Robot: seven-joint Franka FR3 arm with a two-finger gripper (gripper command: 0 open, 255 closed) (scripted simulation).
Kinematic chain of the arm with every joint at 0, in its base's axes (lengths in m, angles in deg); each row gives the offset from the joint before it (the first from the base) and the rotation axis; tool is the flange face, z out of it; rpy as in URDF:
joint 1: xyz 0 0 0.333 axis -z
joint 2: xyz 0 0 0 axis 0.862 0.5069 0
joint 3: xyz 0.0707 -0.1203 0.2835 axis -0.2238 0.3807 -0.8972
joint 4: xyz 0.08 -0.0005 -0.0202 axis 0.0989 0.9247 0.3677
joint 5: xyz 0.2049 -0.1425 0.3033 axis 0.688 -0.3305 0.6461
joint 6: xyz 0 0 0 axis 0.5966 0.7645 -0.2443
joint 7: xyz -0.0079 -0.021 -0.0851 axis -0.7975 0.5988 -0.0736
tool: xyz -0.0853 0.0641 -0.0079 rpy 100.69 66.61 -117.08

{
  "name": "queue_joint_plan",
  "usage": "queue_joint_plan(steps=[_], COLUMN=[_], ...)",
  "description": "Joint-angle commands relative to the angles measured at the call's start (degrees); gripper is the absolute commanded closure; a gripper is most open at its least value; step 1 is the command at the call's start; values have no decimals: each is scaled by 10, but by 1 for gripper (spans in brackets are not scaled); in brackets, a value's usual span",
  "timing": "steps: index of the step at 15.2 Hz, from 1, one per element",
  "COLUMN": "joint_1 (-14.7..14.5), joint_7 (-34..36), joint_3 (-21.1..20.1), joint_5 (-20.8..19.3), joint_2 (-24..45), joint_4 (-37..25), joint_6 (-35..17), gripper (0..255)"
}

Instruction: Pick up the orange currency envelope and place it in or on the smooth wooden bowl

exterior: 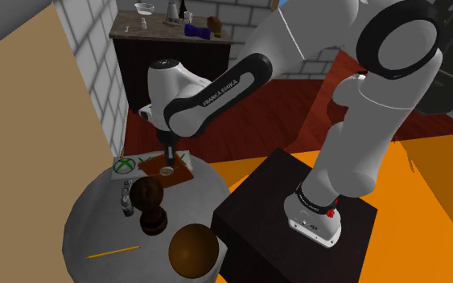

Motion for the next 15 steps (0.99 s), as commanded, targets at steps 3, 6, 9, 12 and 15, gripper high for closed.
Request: queue_joint_plan(steps=[3, 6, 9, 12, 15], joint_1=[1, -9, -25, -44, -64], joint_7=[-1, 13, 36, 60, 85], joint_3=[0, -10, -26, -44, -63], joint_5=[4, 12, 26, 43, 63], joint_2=[-20, -57, -108, -158, -207], joint_4=[-9, 21, 64, 102, 133], joint_6=[30, 34, 40, 50, 64], gripper=[255, 255, 255, 255, 255])
